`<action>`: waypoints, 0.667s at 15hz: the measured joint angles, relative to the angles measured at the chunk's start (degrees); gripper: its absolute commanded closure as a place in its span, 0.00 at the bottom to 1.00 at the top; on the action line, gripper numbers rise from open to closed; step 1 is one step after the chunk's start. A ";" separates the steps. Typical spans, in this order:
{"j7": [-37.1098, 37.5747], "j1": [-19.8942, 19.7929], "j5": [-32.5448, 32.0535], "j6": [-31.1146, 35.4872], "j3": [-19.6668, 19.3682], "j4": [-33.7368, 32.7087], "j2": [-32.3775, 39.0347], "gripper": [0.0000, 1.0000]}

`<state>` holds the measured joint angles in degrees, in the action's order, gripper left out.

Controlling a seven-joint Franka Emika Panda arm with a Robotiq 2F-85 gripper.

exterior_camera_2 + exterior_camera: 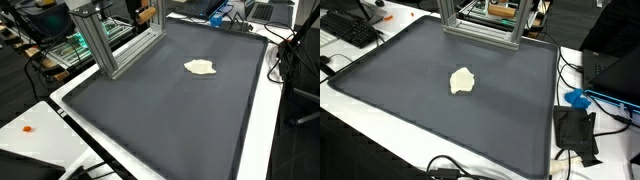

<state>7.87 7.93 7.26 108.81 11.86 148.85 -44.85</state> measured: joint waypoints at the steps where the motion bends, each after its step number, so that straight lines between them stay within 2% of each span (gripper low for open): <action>1: 0.07 -0.22 -0.11 -0.09 -0.08 -0.58 0.04 0.00; 6: 1.30 -1.95 -0.21 0.81 -0.23 -3.85 1.77 0.00; 10: 2.03 -3.14 -0.21 5.94 -0.24 -5.91 6.56 0.00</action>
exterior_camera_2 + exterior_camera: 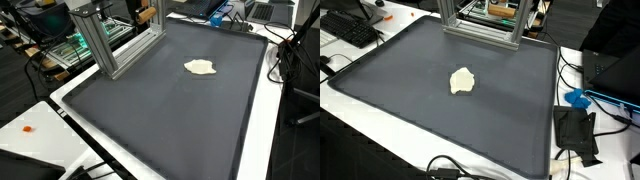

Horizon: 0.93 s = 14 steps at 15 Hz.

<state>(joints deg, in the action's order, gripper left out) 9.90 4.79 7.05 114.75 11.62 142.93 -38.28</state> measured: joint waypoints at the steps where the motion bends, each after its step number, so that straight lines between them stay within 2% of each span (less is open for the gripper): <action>1: 0.07 -0.22 0.00 1.77 -0.01 -0.45 1.68 0.00; 6: 0.22 -1.09 0.00 9.43 -0.32 -2.83 11.13 0.00; 14: 0.65 -1.79 0.00 14.93 -3.06 -7.97 24.06 0.00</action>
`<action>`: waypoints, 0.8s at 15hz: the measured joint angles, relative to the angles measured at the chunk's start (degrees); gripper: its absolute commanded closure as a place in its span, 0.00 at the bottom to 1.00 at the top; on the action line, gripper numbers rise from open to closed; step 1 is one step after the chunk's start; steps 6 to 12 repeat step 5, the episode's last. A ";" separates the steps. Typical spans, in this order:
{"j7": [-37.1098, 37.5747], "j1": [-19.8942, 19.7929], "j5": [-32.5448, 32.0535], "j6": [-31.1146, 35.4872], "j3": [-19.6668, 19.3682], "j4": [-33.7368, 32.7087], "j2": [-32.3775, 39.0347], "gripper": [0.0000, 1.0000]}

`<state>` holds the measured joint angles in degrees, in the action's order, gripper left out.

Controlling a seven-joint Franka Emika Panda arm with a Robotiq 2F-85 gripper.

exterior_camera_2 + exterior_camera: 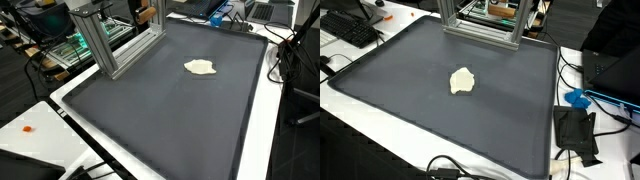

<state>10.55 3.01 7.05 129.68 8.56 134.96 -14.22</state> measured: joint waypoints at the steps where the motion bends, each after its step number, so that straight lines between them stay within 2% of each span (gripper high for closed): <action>1: 0.09 0.00 0.00 0.44 -0.29 -0.46 1.07 0.00; 12: 0.24 0.00 0.00 0.79 -0.63 -1.53 2.92 0.00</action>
